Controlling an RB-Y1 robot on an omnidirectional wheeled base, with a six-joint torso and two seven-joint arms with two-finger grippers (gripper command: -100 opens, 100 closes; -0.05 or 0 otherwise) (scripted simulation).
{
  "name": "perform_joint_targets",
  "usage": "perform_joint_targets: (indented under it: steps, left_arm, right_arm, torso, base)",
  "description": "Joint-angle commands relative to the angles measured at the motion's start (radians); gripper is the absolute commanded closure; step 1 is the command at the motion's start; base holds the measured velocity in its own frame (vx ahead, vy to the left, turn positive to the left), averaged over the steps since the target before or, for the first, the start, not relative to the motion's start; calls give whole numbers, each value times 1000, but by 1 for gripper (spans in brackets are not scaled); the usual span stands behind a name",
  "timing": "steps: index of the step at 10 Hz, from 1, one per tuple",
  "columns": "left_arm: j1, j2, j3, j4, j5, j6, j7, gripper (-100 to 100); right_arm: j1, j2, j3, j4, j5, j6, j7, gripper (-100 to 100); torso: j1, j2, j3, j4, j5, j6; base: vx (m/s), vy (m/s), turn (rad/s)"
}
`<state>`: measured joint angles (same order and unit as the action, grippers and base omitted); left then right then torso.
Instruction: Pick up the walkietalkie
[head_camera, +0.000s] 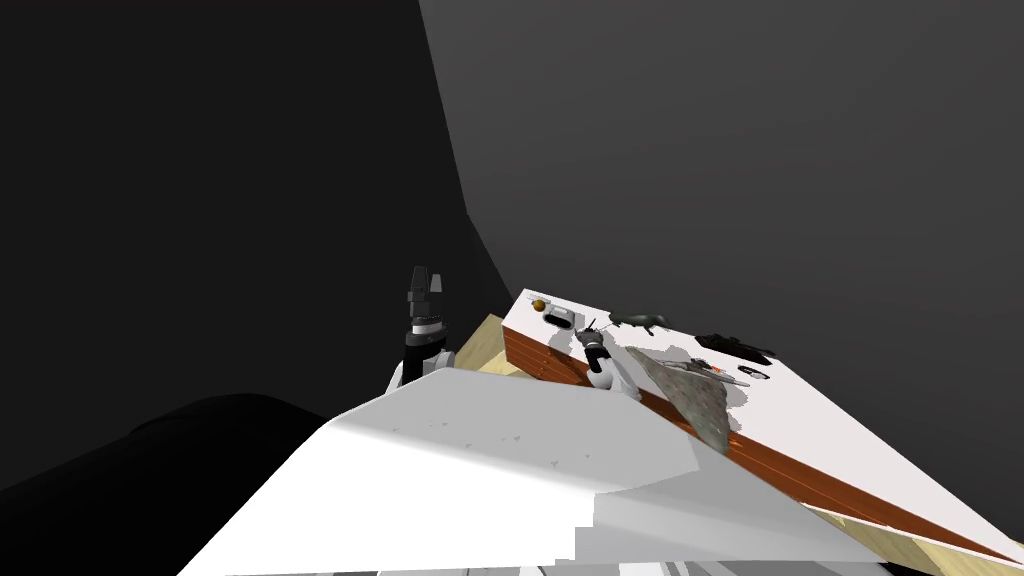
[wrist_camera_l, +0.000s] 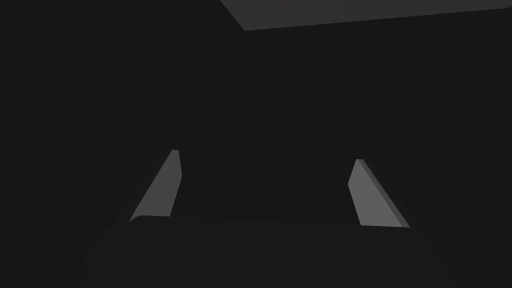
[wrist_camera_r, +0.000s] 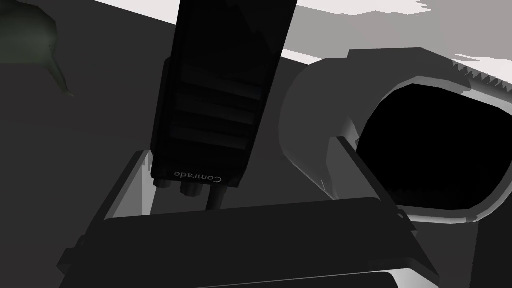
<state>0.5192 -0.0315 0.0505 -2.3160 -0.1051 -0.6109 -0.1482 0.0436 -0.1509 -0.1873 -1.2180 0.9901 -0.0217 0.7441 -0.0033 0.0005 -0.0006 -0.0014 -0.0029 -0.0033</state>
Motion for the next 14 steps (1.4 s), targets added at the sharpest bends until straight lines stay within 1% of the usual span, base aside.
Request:
perform_joint_targets:
  steps: [1,2,3,4,5,7,8,9,11,12,13,14]
  left_arm:
    - [0,0,0,0,0,0,0,0]
    - [0,0,0,0,0,0,0,0]
    - [0,0,0,0,0,0,0,0]
    - [0,0,0,0,0,0,0,0]
    - [0,0,0,0,0,0,0,0]
    - [0,0,0,0,0,0,0,0]
    - [0,0,0,0,0,0,0,0]
    - [0,0,0,0,0,0,0,0]
    - [0,0,0,0,0,0,0,0]
    - [0,0,0,0,0,0,0,0]
    - [0,0,0,0,0,0,0,0]
    - [0,0,0,0,0,0,0,0]
  right_arm:
    - [-14,-11,40,14,33,50,-50,-100]
    - [-14,-11,40,14,33,65,-78,-100]
    - [-14,-11,40,14,33,65,-108,-100]
    - [-53,-38,93,57,80,115,-137,-100]
    - [-53,-38,98,57,93,142,-167,-100]
    - [-53,-38,98,57,93,145,-226,-100]
    - [-91,-65,146,99,143,192,-255,-100]
    - [-91,-65,156,99,153,220,-283,-100]
    - [-91,-65,156,99,153,224,-343,-100]
    - [-129,-92,202,142,208,270,-372,-100]
    - [-129,-92,214,142,213,295,-399,-100]
    - [-129,-92,214,142,213,304,-429,-100]
  torso:
    - [0,0,0,0,0,0]
    - [-1,-1,-1,-1,-1,0]
    - [1,-3,-2,-1,-1,0]
    - [2,-5,-3,-2,-1,0]
    - [1,-4,-3,-1,-1,-1]
    - [1,-4,-3,-2,-2,-1]
    - [2,-6,-4,-2,-1,-1]
    - [0,-4,-3,-2,-1,-2]
    - [1,-5,-3,-2,-2,-1]
    - [2,-6,-4,-2,-1,-1]
    - [0,-4,-3,-2,-2,-2]
    - [-1,-3,-2,-1,-2,-1]
  base:
    - [-72,-68,124]
    - [-31,-29,-7]
    - [0,0,-23]
    - [-38,-35,200]
    - [-59,-52,111]
    - [-33,-19,-6]
    - [-57,-38,188]
    - [-71,-51,132]
    - [-25,-21,-11]
    - [-71,-43,208]
    - [-80,-56,117]
    - [-33,-27,-14]
